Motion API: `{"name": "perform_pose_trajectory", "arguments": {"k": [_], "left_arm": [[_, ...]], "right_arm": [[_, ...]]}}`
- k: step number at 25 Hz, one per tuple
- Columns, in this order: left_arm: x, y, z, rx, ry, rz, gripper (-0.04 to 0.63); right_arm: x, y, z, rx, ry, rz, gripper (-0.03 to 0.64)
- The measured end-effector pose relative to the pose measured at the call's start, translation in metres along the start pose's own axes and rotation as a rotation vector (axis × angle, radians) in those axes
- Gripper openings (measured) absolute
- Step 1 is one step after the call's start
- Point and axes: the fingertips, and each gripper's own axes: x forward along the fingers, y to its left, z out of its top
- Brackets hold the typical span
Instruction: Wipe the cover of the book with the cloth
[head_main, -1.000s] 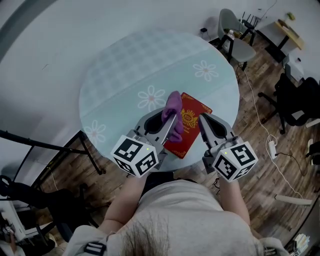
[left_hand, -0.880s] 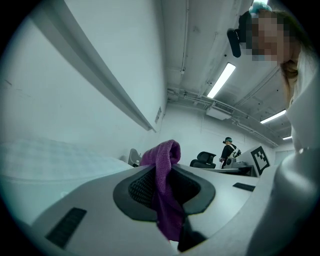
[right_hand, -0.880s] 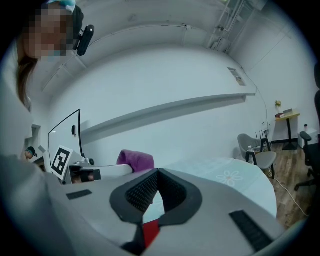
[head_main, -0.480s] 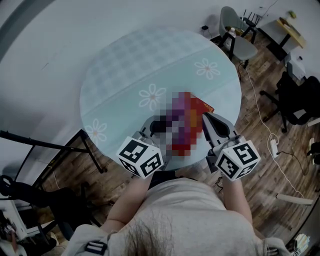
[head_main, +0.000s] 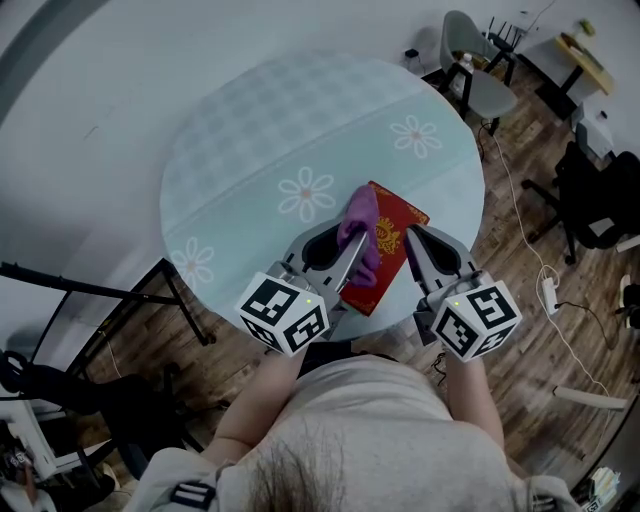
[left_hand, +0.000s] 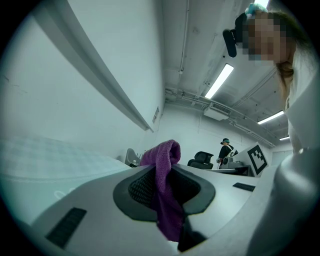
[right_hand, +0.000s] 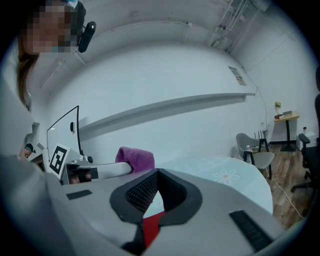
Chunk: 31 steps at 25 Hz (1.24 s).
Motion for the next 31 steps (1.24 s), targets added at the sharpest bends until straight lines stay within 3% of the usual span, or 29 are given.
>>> {"name": "perform_pose_trajectory", "arguments": {"k": [31], "left_arm": [[0.012,-0.004,-0.009,-0.014,0.031,-0.008,0.081]], "right_arm": [[0.002,-0.004,-0.016,0.020,0.066,0.022,0.021]]}}
